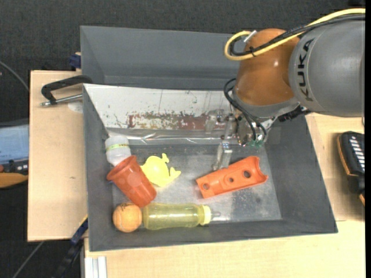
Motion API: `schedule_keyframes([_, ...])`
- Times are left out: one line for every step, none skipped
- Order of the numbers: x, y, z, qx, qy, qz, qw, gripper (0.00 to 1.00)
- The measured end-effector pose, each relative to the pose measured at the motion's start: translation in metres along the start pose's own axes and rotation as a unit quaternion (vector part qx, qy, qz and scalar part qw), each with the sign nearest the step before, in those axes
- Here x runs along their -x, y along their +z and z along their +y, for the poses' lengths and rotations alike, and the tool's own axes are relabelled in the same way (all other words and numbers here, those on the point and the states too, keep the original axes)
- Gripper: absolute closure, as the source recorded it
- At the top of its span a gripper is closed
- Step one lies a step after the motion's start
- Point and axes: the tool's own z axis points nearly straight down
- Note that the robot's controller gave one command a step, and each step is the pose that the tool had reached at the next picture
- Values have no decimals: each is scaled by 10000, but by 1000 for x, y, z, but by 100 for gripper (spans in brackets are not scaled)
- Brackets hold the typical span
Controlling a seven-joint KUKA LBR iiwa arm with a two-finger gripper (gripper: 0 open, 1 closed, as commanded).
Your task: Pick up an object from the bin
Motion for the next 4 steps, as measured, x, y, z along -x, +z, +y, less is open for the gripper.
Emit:
schedule_keyframes([1, -5, 0, 0, 1, -40, 10000, 0])
schedule_keyframes([-20, 34, -26, 6, -982, -71, 9951, 0])
schedule_keyframes([-43, 44, -50, 2, -1593, -14, 9872, 0])
schedule_keyframes([-33, 27, -47, 0, -1375, -108, 9904, 0])
